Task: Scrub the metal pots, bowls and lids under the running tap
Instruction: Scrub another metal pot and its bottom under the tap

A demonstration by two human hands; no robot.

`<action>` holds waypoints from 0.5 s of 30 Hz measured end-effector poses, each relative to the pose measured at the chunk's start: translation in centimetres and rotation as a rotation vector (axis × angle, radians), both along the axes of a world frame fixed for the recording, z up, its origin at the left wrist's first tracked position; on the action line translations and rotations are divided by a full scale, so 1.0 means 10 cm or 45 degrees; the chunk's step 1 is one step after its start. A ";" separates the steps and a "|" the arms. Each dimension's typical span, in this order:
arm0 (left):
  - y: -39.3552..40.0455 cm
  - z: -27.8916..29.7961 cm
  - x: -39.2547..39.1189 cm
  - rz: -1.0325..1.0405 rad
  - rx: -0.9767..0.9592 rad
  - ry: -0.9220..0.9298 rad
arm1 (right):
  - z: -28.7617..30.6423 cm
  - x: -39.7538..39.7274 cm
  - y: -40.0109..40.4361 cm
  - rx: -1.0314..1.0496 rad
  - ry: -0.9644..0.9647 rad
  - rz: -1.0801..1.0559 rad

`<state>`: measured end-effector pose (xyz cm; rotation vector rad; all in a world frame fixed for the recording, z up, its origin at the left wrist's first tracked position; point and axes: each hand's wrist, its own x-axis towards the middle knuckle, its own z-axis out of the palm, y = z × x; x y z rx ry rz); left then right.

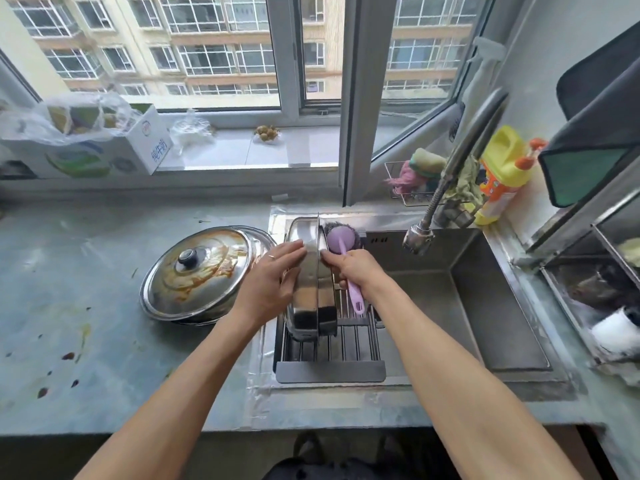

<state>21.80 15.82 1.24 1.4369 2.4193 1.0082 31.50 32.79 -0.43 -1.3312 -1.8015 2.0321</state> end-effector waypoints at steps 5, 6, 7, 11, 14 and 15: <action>-0.02 -0.05 -0.02 -0.009 0.056 0.005 | 0.00 0.09 0.09 -0.016 0.004 -0.015; -0.01 -0.06 -0.01 -0.006 0.077 0.005 | 0.01 0.12 0.12 0.009 -0.013 -0.012; -0.01 -0.08 -0.01 -0.002 0.087 0.001 | 0.02 0.15 0.15 0.040 -0.028 -0.002; -0.01 -0.14 -0.01 0.001 0.113 -0.007 | 0.08 0.27 0.23 0.210 -0.054 0.064; 0.00 -0.14 0.02 0.004 0.132 -0.037 | 0.17 0.30 0.22 0.385 -0.080 0.143; 0.00 -0.12 0.03 0.015 0.139 -0.075 | 0.23 0.31 0.21 0.453 -0.078 0.164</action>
